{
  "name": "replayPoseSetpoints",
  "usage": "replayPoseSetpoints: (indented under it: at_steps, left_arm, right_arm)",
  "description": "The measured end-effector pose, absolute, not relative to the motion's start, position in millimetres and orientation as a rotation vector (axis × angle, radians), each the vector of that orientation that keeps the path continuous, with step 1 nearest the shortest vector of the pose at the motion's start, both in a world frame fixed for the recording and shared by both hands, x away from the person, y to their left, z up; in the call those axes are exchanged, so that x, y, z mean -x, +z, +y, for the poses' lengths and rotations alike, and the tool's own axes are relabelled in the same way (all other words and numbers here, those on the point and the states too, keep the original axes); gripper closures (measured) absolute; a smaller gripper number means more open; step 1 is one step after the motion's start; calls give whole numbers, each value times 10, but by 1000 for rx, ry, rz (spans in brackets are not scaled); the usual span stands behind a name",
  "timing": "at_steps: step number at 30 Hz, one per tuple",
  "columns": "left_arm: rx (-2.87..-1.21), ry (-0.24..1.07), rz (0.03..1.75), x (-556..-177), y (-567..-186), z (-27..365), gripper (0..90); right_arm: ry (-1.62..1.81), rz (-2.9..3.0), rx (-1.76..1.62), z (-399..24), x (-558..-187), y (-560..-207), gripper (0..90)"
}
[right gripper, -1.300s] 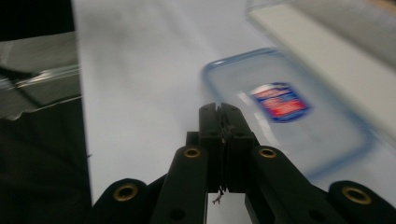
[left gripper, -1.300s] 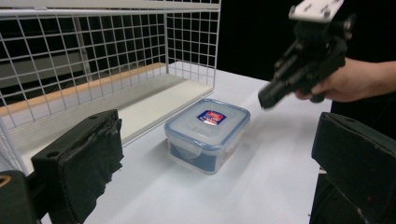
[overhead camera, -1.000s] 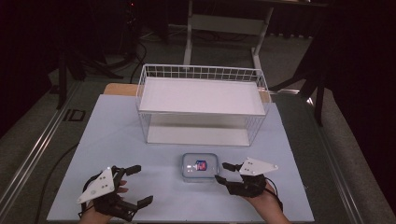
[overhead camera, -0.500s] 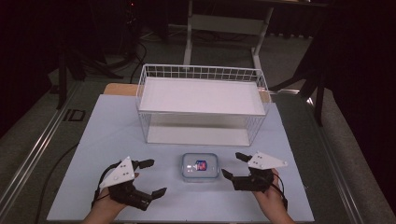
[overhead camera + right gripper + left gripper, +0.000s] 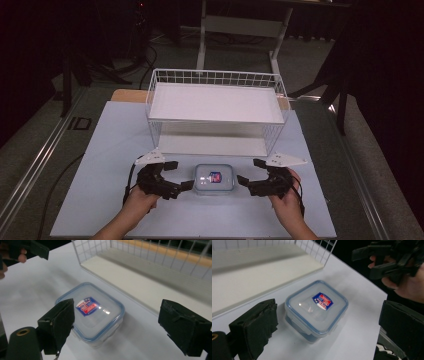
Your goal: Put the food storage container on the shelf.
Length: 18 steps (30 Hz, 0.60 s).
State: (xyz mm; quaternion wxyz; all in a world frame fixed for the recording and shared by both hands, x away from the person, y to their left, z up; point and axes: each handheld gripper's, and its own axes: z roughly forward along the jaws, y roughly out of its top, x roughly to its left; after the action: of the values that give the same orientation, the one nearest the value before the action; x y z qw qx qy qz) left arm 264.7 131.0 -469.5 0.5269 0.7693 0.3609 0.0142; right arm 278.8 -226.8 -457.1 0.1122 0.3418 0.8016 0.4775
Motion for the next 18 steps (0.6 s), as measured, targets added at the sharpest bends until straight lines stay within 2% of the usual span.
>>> replayPoseSetpoints:
  at_steps: [4,10,17,18]
  left_arm:
    - [-1869,4,902,-2757,-4734,1206,29]
    - [-1866,-125,1061,-2938,-4872,1117,30]
    - [-1851,-197,1169,-3016,-5040,1073,31]
    - [-1797,-267,1212,-3031,-5109,1067,32]
  right_arm:
    - [1393,2373,-1138,-2231,-2852,-4589,108]
    - [1429,2429,-1501,-2249,-3063,-4738,127]
    - [1453,2466,-1646,-2220,-3160,-4901,160]
    - [1439,2466,-1702,-2188,-3173,-4960,168]
